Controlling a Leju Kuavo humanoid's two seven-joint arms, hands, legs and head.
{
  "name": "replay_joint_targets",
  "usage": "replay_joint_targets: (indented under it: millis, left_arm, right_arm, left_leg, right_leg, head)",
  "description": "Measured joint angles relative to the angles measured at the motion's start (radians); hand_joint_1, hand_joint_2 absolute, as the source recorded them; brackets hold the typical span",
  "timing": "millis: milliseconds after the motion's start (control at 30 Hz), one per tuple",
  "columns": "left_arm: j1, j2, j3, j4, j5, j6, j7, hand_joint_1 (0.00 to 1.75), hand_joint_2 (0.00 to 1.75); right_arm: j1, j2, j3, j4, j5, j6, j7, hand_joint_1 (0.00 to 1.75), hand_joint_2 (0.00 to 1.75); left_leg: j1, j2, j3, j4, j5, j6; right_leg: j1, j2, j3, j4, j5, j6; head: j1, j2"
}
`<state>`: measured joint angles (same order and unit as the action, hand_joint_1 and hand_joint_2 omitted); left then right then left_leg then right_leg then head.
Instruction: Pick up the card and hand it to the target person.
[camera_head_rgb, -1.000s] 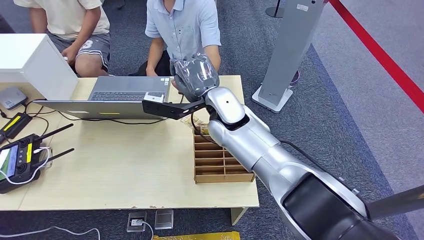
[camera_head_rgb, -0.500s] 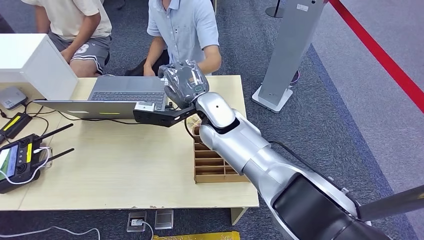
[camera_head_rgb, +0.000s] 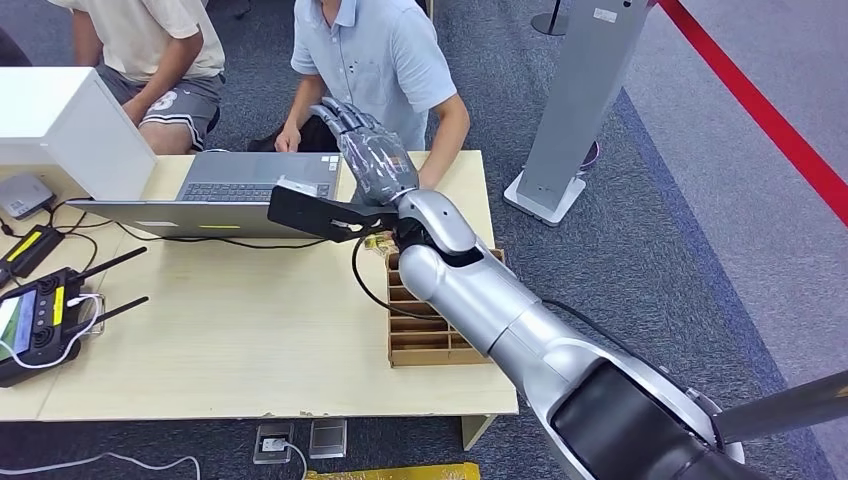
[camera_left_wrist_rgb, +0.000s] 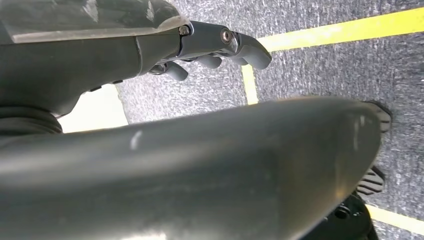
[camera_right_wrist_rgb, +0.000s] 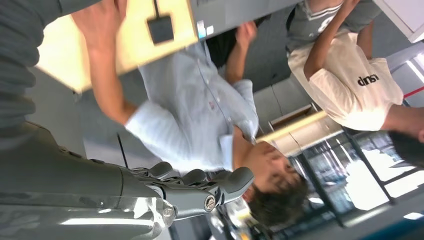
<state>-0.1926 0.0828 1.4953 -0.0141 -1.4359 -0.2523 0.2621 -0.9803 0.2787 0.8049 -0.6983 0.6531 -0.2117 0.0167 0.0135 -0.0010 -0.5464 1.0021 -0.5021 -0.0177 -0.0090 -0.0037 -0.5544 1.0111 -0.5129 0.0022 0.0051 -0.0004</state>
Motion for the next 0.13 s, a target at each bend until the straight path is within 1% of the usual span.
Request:
replay_joint_targets:
  millis: [100,133]
  left_arm:
    - [0.001,-0.002,0.000,0.000,0.027,0.004,0.000,0.00,0.00]
    - [0.001,-0.002,0.000,0.000,0.032,0.006,0.000,0.00,0.00]
  right_arm:
    - [0.057,-0.054,0.000,-0.137,-0.055,0.040,0.070,0.00,1.75]
    - [0.067,-0.063,0.000,-0.160,-0.062,0.048,0.082,0.00,1.75]
  left_leg:
    - [0.000,0.000,0.000,0.000,0.000,0.000]
    - [0.000,0.000,0.000,0.000,0.000,0.000]
  right_leg:
    - [0.000,0.000,0.000,0.000,0.000,0.000]
    - [0.000,0.000,0.000,0.000,0.000,0.000]
  head:
    - [0.000,0.000]
    - [0.000,0.000]
